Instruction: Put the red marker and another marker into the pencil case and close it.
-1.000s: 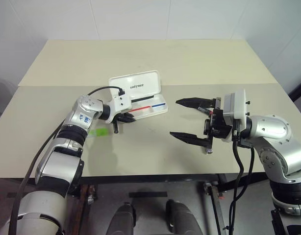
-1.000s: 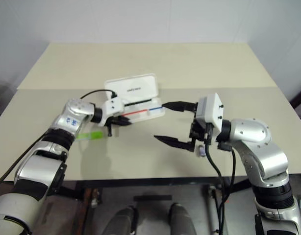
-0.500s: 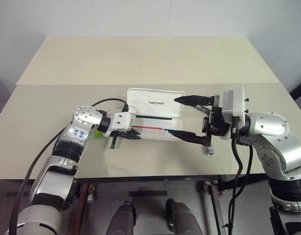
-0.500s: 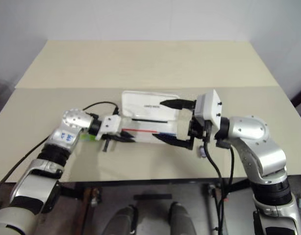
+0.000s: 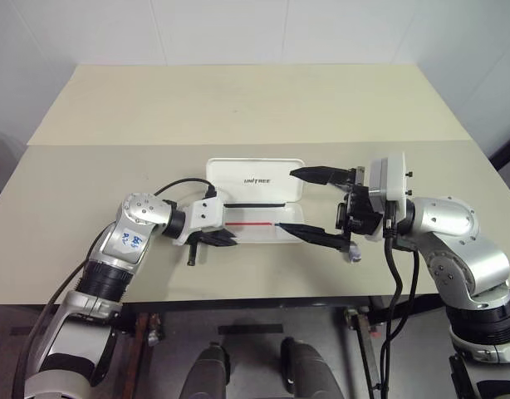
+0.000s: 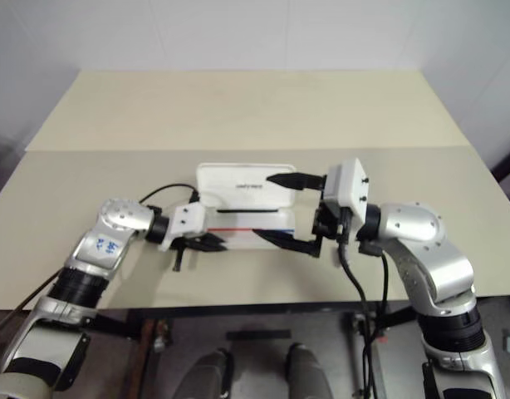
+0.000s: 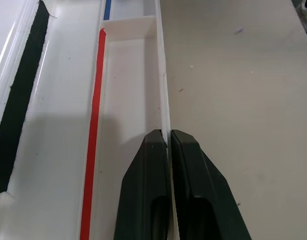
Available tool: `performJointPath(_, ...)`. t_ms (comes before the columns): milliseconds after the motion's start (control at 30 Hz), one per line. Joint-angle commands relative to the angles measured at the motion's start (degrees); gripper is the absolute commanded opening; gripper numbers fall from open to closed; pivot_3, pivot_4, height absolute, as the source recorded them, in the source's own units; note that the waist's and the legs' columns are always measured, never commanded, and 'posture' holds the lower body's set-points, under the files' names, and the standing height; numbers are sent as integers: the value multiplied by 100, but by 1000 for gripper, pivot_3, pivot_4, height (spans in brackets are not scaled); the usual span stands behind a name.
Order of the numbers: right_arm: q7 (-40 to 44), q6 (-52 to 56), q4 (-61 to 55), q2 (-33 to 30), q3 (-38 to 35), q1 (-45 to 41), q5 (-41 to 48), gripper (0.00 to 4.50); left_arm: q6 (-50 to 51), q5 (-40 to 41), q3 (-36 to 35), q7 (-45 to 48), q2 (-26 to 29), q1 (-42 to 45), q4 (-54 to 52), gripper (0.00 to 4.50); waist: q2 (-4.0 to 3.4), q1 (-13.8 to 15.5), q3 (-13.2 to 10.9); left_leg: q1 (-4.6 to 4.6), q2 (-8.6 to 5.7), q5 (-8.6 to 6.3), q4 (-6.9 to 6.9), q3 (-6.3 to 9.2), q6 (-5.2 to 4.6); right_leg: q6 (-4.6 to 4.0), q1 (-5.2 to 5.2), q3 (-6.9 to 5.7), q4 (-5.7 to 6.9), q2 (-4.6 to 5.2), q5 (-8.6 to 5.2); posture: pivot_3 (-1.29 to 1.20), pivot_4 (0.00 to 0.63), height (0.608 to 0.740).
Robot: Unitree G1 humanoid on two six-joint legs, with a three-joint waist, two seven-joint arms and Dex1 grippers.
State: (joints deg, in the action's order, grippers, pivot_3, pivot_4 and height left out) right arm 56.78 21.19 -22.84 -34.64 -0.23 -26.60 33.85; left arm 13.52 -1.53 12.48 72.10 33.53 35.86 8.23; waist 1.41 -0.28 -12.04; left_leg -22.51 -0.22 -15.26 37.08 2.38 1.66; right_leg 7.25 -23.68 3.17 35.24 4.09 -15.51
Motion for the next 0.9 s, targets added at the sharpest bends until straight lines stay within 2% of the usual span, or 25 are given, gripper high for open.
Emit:
performJointPath(33,-55,-103,-247,43,-27,-9,36,4500,157,66,162,18,79,-130,-263,15,0,1,0,1,1,0,0,0,0,0,0,0,0,-1,0,0,150,740)
performJointPath(200,-41,-118,-214,66,-16,-28,13,4500,-254,61,224,179,234,-125,39,15,0,-10,0,7,1,0,-2,-2,0,-5,2,1,4,0,-3,0,150,740)
performJointPath(367,-24,-125,-201,79,-23,-32,-18,4500,-705,112,188,17,171,-152,323,1417,0,1,0,11,3,0,-2,-1,0,-12,2,-1,11,0,-7,0,150,740)
performJointPath(633,-13,-118,-176,71,-48,-16,-28,4500,-1169,684,2,32,-152,-170,286,4076,0,9,0,11,0,2,2,0,2,-11,4,-1,16,5,-6,0,150,740)
performJointPath(900,-16,-103,-124,68,-96,23,0,4500,-1770,1126,-259,-46,-474,-386,452,4076,0,3,0,11,1,1,0,0,2,-11,3,-1,16,3,-6,0,150,740)
